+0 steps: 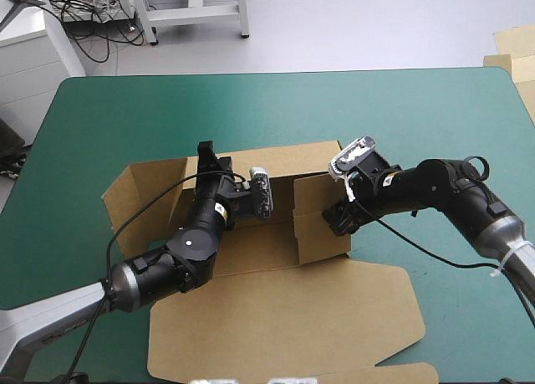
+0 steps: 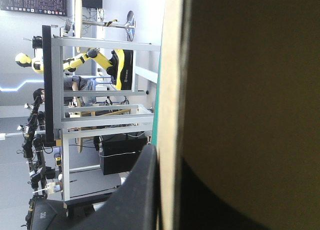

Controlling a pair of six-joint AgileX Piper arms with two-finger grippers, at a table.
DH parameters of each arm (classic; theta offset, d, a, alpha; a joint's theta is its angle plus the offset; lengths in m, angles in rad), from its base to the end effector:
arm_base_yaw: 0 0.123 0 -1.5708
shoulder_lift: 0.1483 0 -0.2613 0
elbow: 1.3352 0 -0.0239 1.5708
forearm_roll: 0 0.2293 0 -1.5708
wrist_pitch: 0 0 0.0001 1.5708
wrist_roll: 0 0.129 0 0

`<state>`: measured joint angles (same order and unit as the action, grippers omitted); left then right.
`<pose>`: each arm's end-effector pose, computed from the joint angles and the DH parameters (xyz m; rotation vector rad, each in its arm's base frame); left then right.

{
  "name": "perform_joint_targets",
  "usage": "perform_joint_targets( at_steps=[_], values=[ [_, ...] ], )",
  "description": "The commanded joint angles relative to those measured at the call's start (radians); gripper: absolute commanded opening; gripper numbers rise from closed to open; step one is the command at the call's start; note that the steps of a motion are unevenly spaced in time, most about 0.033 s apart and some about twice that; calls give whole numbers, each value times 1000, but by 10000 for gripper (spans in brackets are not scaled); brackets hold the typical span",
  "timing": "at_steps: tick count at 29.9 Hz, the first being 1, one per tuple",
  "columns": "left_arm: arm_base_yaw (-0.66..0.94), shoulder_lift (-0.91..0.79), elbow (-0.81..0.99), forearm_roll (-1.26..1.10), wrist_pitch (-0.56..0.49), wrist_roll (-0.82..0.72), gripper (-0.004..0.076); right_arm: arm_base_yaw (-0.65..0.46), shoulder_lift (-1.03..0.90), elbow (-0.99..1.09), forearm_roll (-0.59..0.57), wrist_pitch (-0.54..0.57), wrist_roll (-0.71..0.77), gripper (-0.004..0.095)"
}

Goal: Fold the box

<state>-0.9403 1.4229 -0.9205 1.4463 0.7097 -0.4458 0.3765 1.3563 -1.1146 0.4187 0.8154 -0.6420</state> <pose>0.2471 -0.1970 0.2647 1.3768 1.5028 0.7434 0.2529 0.1411 0.2736 -0.9917 2.2704 0.3872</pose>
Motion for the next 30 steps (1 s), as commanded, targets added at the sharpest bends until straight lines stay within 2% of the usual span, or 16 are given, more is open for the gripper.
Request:
perform_joint_targets(
  at_steps=[1, 5, 8, 20, 23, 26, 30],
  values=[
    [-4, -39, -19, 24, -32, -26, -10, -2, -26, -25, -53, -96, 24, 471],
    [-4, -57, -19, 24, -70, -29, -10, -2, -26, -25, -53, -102, 22, 272],
    [-10, -71, -19, 24, -81, -34, -10, -2, -26, -25, -55, -100, 18, 184],
    [-12, -80, -19, 30, -95, -35, -10, -2, -26, -25, -113, -83, 18, 160],
    [-23, -80, -19, 39, -75, -35, -10, -2, -26, -25, -167, -99, 85, 159],
    [-51, -80, -19, 70, -57, -35, -10, -2, -26, -25, -220, -111, 139, 76],
    [-71, -80, -19, 104, -56, -36, -10, -2, -26, -25, -223, -108, 142, -13]
  ],
)
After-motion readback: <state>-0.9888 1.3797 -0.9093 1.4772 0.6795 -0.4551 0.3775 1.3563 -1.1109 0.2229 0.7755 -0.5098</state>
